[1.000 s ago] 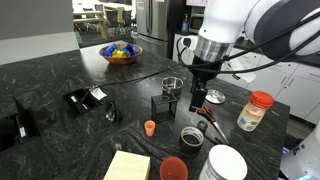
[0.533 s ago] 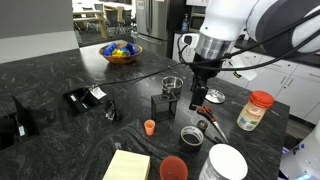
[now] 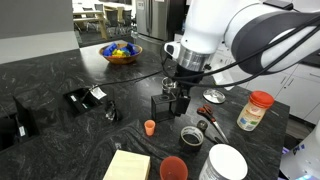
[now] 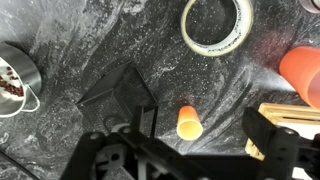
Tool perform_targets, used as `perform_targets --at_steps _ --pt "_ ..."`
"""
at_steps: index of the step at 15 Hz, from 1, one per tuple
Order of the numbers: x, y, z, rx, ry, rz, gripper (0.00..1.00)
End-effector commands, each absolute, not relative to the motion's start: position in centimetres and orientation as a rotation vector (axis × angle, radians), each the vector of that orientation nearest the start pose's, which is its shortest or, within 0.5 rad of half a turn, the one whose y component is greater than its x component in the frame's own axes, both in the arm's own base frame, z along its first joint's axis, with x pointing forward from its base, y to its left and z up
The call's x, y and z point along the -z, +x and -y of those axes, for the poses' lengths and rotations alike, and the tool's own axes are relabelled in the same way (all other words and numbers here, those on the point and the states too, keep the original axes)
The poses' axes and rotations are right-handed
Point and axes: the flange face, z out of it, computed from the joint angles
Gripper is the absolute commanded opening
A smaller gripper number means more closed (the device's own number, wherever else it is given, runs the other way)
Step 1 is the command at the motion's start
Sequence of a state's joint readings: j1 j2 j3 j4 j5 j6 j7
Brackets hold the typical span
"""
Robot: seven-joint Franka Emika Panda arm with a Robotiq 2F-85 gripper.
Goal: Put the orange cup in the red cup
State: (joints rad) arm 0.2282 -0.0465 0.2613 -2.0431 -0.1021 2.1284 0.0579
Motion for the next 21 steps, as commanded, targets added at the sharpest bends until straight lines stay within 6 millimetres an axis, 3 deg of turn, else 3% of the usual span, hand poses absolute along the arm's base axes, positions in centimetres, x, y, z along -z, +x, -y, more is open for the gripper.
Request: perform_targets --at_steps 1,7,13,21 --pt "-46.0 51.6 -28.7 0.224 -3.053 0.901 1.00" --pt "-42.0 55.4 -32.0 0.129 -2.976 1.029 1.00" --pt "-38.6 57.9 -32.5 0.045 -2.949 1.095 1.00" --pt "-37.5 59.4 -31.6 -0.015 -2.964 1.139 1.00"
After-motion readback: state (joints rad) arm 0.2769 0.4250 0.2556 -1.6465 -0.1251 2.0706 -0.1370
